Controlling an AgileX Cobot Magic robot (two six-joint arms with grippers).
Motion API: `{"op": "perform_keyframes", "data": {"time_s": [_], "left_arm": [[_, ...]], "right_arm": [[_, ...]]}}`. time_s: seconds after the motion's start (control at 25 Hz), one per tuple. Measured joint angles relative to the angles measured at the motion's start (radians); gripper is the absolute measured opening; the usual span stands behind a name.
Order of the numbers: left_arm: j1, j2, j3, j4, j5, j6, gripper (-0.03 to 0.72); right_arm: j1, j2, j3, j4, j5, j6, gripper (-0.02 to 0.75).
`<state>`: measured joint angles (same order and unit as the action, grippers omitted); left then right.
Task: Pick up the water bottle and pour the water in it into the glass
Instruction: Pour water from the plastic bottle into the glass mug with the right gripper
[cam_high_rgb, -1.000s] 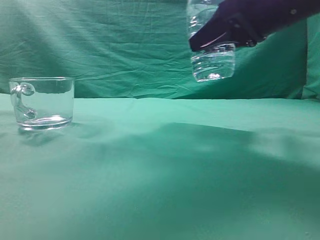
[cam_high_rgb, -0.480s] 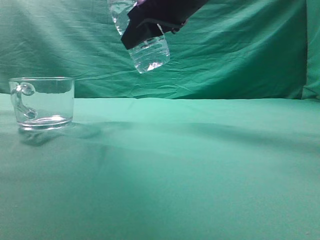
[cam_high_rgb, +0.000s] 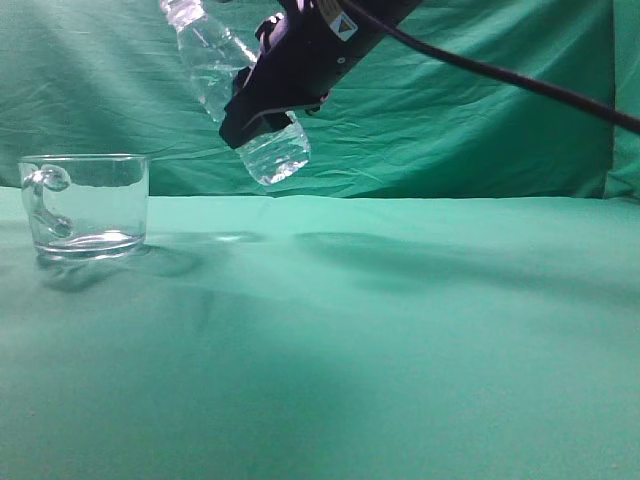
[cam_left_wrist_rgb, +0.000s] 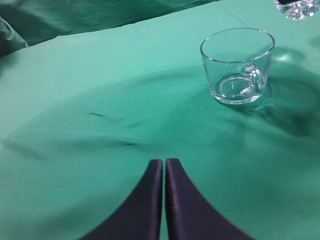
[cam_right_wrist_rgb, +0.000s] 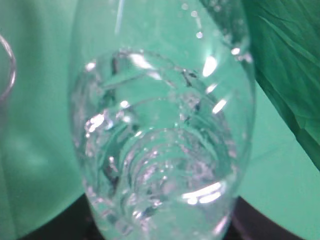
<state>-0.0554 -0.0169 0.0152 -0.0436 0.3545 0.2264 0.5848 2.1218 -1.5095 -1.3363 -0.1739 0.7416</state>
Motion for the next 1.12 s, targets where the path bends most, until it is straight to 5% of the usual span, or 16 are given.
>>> {"op": "perform_keyframes", "data": {"time_s": [0.52,1.12], "left_arm": [[0.0,0.0,0.0,0.0,0.0,0.0,0.0],[0.0,0.0,0.0,0.0,0.0,0.0,0.0]], "right_arm": [[0.059,0.073,-0.126,-0.353,0.034,-0.008,0.333],[0.062,0.073,-0.128,-0.423,0.123,-0.017,0.333]]}}
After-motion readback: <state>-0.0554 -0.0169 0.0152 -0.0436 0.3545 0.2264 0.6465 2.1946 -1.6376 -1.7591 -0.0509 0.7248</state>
